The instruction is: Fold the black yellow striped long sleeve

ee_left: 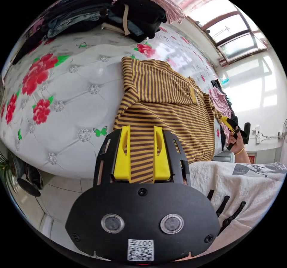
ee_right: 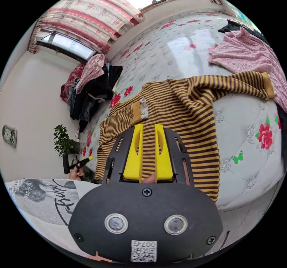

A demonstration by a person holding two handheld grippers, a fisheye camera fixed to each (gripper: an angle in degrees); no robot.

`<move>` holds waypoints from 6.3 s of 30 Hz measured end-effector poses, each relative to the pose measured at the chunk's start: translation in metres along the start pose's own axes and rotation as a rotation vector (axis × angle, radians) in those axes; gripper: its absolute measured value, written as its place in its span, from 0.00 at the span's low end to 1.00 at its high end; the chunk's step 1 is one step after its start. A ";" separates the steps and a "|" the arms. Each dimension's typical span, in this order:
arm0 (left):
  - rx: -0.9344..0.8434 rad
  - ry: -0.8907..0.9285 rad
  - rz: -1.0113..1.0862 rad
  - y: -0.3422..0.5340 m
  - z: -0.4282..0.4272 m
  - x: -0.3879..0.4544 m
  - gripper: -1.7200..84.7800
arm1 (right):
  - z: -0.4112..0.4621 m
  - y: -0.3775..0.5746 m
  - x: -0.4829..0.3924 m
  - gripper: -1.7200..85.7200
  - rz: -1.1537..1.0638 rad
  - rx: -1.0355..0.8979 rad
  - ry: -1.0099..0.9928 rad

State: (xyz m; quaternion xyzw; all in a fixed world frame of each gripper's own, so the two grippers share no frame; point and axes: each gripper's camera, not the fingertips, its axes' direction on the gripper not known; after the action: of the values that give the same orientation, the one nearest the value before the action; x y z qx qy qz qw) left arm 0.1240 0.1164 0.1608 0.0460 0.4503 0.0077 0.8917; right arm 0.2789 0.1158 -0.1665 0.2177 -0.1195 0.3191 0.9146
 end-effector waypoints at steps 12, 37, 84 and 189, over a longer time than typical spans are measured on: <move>-0.024 -0.069 -0.152 -0.001 0.058 0.042 0.12 | -0.086 -0.097 0.205 0.09 0.201 0.187 0.439; -0.083 -0.204 -0.314 0.001 0.083 0.070 0.06 | -0.182 -0.305 0.217 0.07 -0.107 0.091 0.369; 0.092 -0.070 -0.398 0.142 -0.065 -0.190 0.15 | 0.038 0.017 -0.181 0.08 -0.549 -0.141 -0.320; 0.242 0.372 -0.537 -0.068 -0.121 -0.201 0.14 | 0.245 -0.008 -0.144 0.11 -0.559 -0.317 -0.486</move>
State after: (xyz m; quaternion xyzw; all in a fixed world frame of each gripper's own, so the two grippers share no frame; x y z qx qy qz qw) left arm -0.0945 0.0463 0.2452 0.0290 0.5989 -0.2723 0.7526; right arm 0.1540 -0.0833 -0.0056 0.1671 -0.3164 -0.0251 0.9335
